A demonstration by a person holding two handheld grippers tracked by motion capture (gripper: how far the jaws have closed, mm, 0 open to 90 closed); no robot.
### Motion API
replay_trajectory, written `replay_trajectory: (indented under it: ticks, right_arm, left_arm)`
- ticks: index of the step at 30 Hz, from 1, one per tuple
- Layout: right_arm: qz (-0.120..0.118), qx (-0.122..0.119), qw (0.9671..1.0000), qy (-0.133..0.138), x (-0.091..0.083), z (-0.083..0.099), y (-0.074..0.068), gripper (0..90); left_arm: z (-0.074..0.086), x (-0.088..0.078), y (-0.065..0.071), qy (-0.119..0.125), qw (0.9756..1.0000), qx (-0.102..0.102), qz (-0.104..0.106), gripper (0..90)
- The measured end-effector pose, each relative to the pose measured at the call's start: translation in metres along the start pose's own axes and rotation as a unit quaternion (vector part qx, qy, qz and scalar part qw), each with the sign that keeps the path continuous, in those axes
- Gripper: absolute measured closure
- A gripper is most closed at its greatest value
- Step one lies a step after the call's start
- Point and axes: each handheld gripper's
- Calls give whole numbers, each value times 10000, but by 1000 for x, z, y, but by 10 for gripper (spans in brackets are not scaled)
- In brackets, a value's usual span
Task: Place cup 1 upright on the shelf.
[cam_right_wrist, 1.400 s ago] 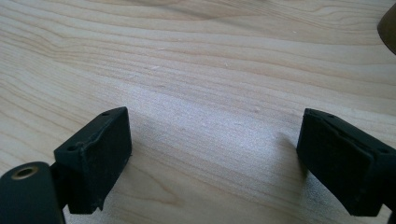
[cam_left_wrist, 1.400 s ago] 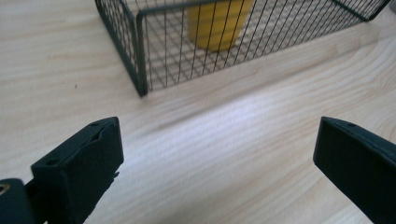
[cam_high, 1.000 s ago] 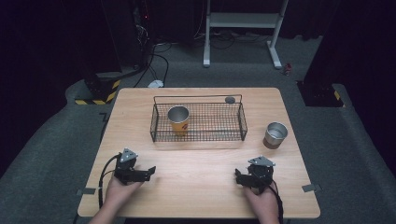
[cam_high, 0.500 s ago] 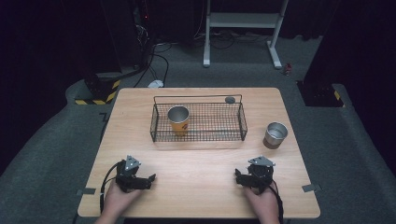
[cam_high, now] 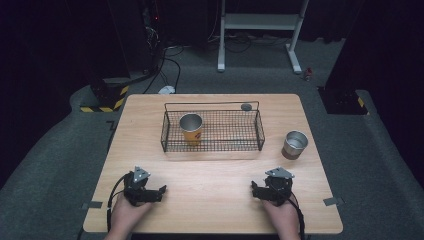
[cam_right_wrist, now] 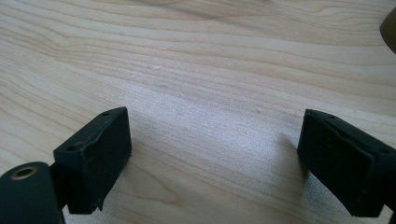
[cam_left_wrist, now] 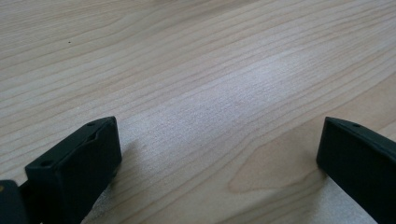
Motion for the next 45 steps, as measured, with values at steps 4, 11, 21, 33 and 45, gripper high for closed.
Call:
replay_trajectory:
  ticks: [4,11,21,33,45]
  right_arm:
    - [-41,-8,10000,-15,0,0,1,93]
    - [-26,-63,10000,14,0,0,1,94]
    - [10,-93,9997,244,-9,-3,7,97]
    - [138,-91,9982,583,-22,-5,21,107]
    - [231,1,9980,587,-15,-5,34,113]
  left_arm:
    - [0,0,0,6,10000,5,-16,4]
    - [0,0,2,-10,10000,-27,-48,6]
    - [0,0,2,-18,10000,-23,-35,5]
    - [0,1,2,17,10000,-44,-23,6]
    - [0,1,2,16,10000,-43,-23,6]
Point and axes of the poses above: each handheld gripper's, and its own axes: x roughly forward along the jaws, z roughly out of its underside, y roughly to its right, and after that the axes turned 7 degrees about z, right-handed
